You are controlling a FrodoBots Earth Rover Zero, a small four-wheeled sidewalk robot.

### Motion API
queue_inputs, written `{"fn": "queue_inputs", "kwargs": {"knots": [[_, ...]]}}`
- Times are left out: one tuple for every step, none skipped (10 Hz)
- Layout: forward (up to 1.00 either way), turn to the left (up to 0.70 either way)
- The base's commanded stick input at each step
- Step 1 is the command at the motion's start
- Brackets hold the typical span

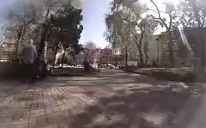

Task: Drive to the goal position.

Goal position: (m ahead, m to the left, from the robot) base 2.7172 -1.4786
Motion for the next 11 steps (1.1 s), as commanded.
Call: {"fn": "queue_inputs", "kwargs": {"knots": [[0.7, -0.04], [0.7, -0.08], [0.7, -0.13], [0.7, -0.2], [0.7, -0.28], [0.7, -0.35], [0.7, -0.35], [0.7, -0.19], [0.7, 0.0], [0.7, 0.0], [0.7, 0.0]]}}
